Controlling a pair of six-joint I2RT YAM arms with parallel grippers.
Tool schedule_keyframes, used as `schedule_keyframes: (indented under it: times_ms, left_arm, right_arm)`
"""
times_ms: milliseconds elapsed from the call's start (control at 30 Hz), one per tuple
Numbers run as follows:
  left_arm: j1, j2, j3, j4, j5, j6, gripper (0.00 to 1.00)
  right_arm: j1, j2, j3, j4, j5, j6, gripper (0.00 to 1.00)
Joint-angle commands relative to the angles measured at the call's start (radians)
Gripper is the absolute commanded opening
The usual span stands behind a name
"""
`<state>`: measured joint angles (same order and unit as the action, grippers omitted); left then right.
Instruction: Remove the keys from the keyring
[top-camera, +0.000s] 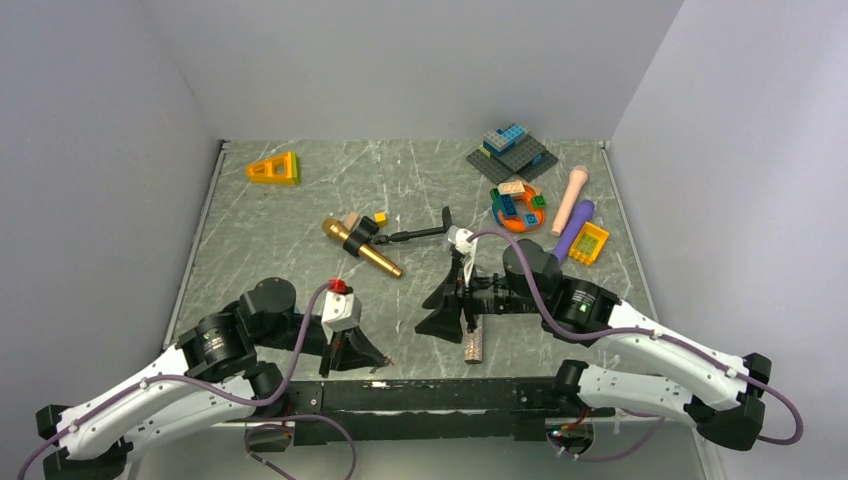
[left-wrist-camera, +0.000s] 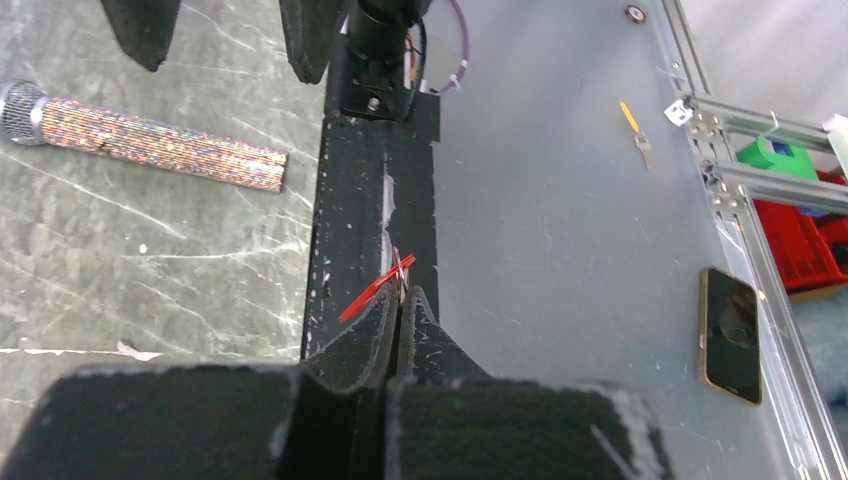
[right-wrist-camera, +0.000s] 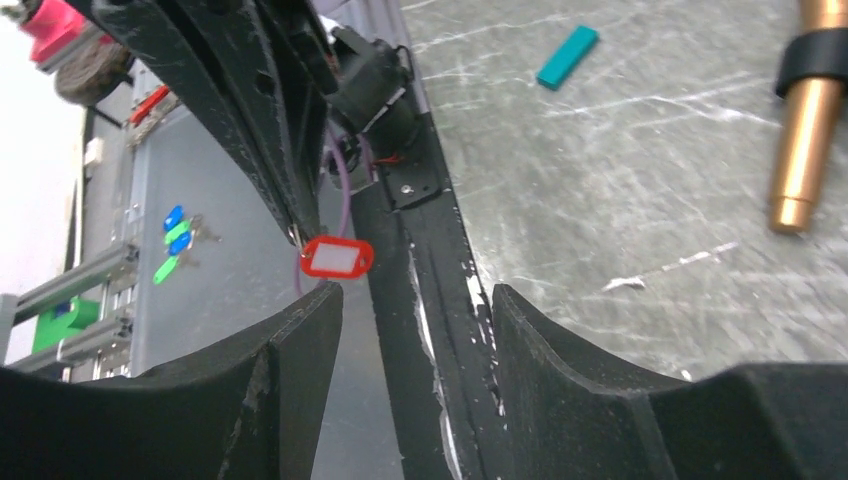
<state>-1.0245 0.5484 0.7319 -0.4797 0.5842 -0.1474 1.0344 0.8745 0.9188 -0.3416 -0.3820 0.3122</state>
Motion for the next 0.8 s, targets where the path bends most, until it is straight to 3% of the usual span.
schedule_keyframes:
  times_ms: [0,100,167,300,400,467,667,767]
  left_arm:
    - [-0.003,-0.017,-0.001,-0.021,0.123,0.060,0.00]
    - [-0.003,-0.045,-0.014,-0.023,0.093,0.063,0.00]
    - [-0.003,-0.064,-0.023,-0.029,0.052,0.057,0.00]
    - [-0.003,-0.090,-0.033,-0.027,-0.034,0.038,0.00]
    - [-0.003,-0.070,-0.035,-0.040,-0.129,0.024,0.00]
    - [-0.003,-0.040,-0.029,-0.053,-0.144,0.025,0.00]
    - [-0.003,0.023,-0.021,-0.061,-0.172,0.025,0.00]
    - [0.005,0.052,-0.013,-0.074,-0.213,0.022,0.00]
  right_arm:
    - [0.036,0.031,0.013,0.135,-0.090,-0.053,0.60]
    - [0.066,0.067,0.025,0.167,-0.031,-0.039,0.58]
    - [0.088,0.092,0.037,0.219,0.124,0.041,0.60]
    - [0.093,0.139,0.055,0.373,0.481,0.428,0.67]
    - [0.106,0.189,0.090,0.470,0.555,0.656,0.74]
    - [0.154,0.243,0.192,0.416,0.636,0.754,0.80]
    - [0.226,0.388,0.485,0.076,0.813,0.940,0.85]
    - [0.228,0.382,0.505,0.002,0.903,0.953,0.89]
